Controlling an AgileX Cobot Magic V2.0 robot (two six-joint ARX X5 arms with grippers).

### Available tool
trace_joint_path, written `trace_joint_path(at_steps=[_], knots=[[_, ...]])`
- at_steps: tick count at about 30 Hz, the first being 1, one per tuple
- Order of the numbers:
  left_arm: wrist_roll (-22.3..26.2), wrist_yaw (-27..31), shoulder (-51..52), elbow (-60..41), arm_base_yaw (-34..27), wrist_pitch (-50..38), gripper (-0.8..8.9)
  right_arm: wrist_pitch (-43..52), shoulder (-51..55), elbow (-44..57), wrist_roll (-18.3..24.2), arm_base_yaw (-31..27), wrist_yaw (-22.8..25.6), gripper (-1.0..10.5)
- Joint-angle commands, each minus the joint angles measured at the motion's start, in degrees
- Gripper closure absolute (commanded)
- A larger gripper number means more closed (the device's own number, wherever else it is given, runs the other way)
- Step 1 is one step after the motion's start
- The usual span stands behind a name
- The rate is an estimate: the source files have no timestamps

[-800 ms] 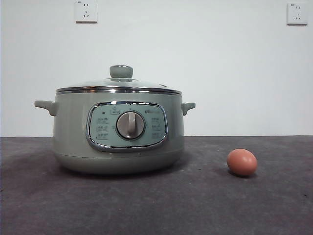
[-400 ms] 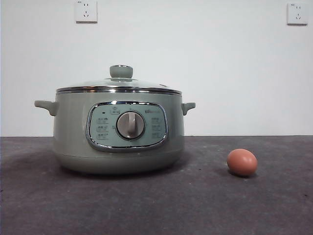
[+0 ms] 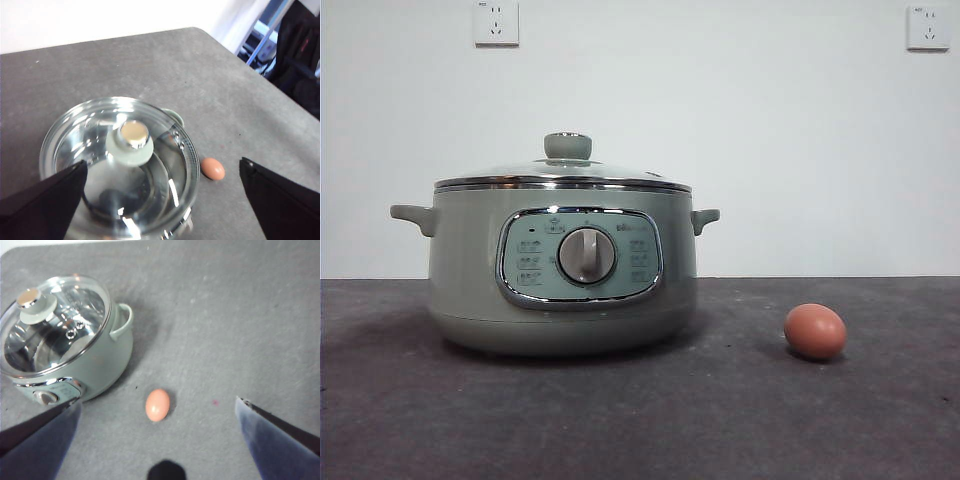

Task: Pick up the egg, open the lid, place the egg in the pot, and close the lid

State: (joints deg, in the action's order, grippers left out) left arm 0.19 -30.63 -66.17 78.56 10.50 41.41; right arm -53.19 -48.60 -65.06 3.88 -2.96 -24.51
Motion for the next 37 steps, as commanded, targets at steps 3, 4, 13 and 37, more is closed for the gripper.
trace_joint_path(at_steps=[3,4,13,37], knots=[[5.07,8.98,-11.63,7.72,6.97,-0.35,1.97,-0.66,-1.79,-0.09,-0.26,0.02,-1.05,3.5],[5.75,10.95,-13.94,9.14,7.93,-0.33,1.97,-0.83,-1.99,-0.09,-0.26,0.02,-1.05,3.5],[7.63,15.39,-29.46,12.83,11.08,-2.19,1.97,-0.83,-2.29,-0.09,-0.26,0.02,-1.05,3.5],[7.52,17.09,-34.80,12.83,12.48,-1.55,6.35,-0.81,-4.35,-0.09,-0.24,0.02,-0.96,3.5]])
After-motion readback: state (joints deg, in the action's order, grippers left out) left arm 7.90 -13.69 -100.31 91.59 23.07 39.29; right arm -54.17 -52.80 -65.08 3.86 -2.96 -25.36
